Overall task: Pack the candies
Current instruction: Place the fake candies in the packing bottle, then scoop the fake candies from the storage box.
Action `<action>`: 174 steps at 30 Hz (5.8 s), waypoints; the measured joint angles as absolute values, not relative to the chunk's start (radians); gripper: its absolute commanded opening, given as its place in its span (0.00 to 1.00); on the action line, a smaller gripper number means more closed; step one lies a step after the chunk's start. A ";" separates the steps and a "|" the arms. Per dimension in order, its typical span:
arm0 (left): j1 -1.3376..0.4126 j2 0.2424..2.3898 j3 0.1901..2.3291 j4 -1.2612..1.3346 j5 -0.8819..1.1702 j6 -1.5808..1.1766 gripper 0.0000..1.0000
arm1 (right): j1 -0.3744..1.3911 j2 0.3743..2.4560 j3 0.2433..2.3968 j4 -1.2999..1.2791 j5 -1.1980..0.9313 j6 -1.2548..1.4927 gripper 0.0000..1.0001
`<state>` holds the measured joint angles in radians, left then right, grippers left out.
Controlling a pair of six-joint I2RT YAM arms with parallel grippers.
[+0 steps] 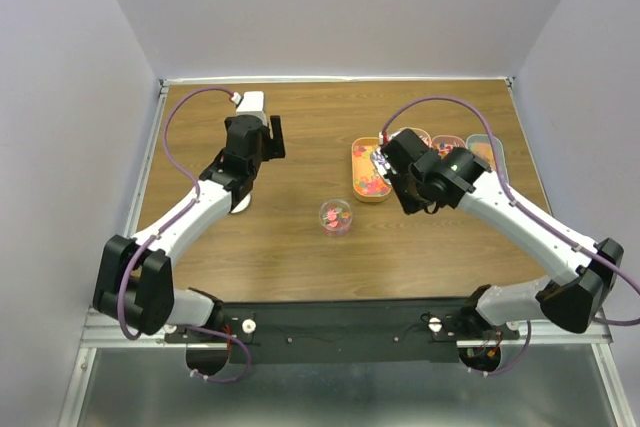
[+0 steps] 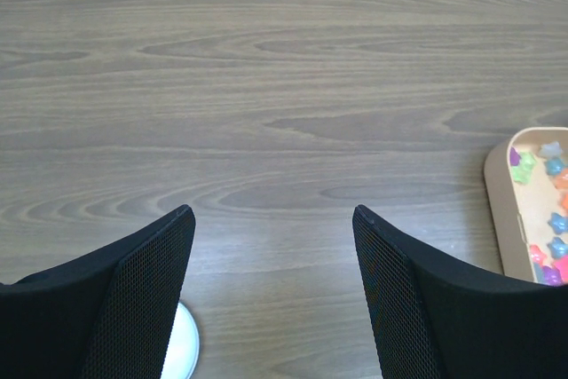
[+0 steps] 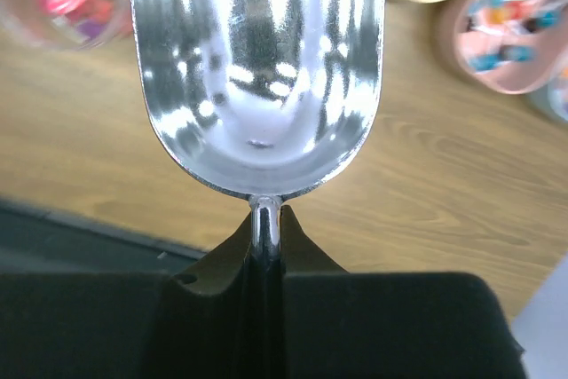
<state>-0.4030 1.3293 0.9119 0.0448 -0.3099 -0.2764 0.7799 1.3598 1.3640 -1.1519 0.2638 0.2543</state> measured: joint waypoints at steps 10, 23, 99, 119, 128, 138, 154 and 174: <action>-0.407 1.442 1.026 0.047 -0.186 -0.286 0.80 | 0.780 1.419 1.307 -1.091 0.439 0.273 0.01; -0.408 1.462 1.040 0.041 -0.189 -0.288 0.80 | 0.782 1.373 1.272 -1.014 0.194 0.118 0.01; -0.408 1.363 0.953 -0.001 -0.273 -0.252 0.79 | 0.547 1.705 1.584 -1.300 0.006 0.263 0.01; -0.439 1.443 0.986 -0.006 -0.171 -0.284 0.79 | 0.266 1.911 1.576 -1.279 -0.149 0.199 0.01; -0.441 1.443 0.986 -0.007 -0.171 -0.284 0.79 | 0.262 2.011 1.623 -1.276 -0.155 0.182 0.01; -0.443 1.443 0.986 -0.007 -0.171 -0.284 0.79 | 0.262 2.054 1.694 -1.276 -0.085 0.194 0.01; -0.459 1.443 0.980 -0.007 -0.173 -0.281 0.79 | 0.262 2.101 1.658 -1.174 -0.010 0.205 0.01; -0.467 1.443 0.979 -0.006 -0.183 -0.280 0.79 | 0.262 1.883 1.269 -0.707 0.083 0.247 0.01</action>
<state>-0.4675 1.4433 0.9794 -0.0063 -0.1833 -0.2802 0.2615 1.8832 1.2690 -0.7071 0.0834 0.2470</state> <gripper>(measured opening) 0.795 0.154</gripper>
